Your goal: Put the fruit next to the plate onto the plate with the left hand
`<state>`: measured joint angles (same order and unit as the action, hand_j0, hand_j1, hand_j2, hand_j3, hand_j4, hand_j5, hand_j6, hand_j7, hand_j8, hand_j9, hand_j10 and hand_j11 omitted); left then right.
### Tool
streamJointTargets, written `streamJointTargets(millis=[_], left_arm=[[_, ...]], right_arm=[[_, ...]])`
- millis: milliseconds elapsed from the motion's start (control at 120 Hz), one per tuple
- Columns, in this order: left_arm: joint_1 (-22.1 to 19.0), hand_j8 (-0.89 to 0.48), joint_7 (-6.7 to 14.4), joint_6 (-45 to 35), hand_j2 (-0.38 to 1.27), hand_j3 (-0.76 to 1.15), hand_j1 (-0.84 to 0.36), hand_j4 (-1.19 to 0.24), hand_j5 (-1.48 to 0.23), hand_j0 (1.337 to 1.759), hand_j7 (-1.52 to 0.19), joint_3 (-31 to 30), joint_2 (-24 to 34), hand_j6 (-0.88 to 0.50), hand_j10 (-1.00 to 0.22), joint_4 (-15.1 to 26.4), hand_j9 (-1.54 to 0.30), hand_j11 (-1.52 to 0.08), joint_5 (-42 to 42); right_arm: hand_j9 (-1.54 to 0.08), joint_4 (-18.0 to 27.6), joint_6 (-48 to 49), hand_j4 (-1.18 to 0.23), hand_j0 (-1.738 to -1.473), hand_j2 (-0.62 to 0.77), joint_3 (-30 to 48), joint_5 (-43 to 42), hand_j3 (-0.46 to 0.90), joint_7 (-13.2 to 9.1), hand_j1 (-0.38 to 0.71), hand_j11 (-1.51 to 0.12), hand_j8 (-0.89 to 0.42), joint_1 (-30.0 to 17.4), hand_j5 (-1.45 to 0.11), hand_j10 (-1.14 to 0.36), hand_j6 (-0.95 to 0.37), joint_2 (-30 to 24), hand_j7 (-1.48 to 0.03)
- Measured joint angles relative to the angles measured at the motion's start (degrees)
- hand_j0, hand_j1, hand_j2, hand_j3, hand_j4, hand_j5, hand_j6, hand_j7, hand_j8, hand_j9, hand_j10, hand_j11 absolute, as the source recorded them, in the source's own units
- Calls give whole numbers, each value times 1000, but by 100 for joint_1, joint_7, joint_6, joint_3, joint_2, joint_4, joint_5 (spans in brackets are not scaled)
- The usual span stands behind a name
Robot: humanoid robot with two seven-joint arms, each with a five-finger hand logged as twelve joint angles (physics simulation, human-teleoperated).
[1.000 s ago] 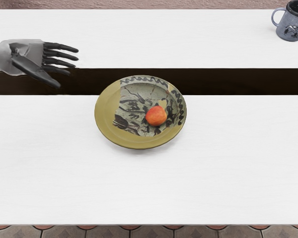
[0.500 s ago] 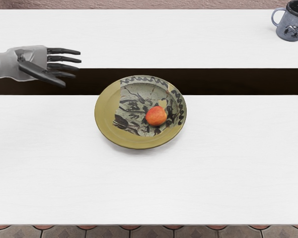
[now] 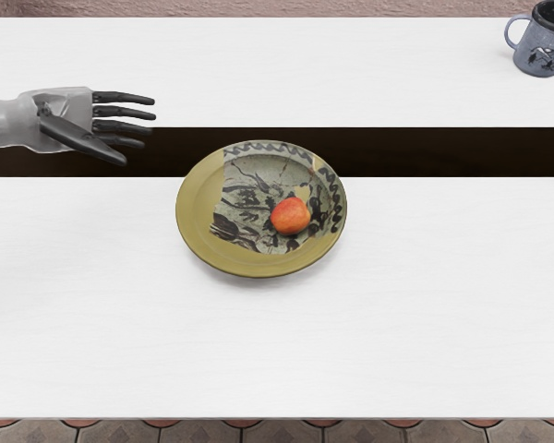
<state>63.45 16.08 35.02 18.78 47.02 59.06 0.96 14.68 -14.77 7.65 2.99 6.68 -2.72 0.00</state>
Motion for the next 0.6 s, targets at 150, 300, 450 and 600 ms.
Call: streamJointTargets(millis=[150, 300, 450, 600], left_arm=[[0, -248, 0, 0, 51, 0, 52, -248, -323, 1658, -323, 0, 0, -248, -248, 0, -323, -323, 0], [0, -248, 0, 0, 51, 0, 52, -248, -323, 1658, -323, 0, 0, -248, -248, 0, -323, -323, 0], [0, -248, 0, 0, 51, 0, 52, -248, -323, 1658, -323, 0, 0, -248, -248, 0, -323, -323, 0], [0, -248, 0, 0, 51, 0, 52, -248, -323, 1658, -323, 0, 0, -248, -248, 0, -323, -323, 0]], right_arm=[[-45, 0, 0, -35, -1658, -7, 0, 0, 0, 0, -307, -45, -35, 0, -45, -35, -35, 0, -45], [-45, 0, 0, -35, -1658, -7, 0, 0, 0, 0, -307, -45, -35, 0, -45, -35, -35, 0, -45], [-45, 0, 0, -35, -1658, -7, 0, 0, 0, 0, -307, -45, -35, 0, -45, -35, -35, 0, -45], [-45, 0, 0, -35, -1658, -7, 0, 0, 0, 0, -307, -45, -35, 0, -45, -35, -35, 0, -45]])
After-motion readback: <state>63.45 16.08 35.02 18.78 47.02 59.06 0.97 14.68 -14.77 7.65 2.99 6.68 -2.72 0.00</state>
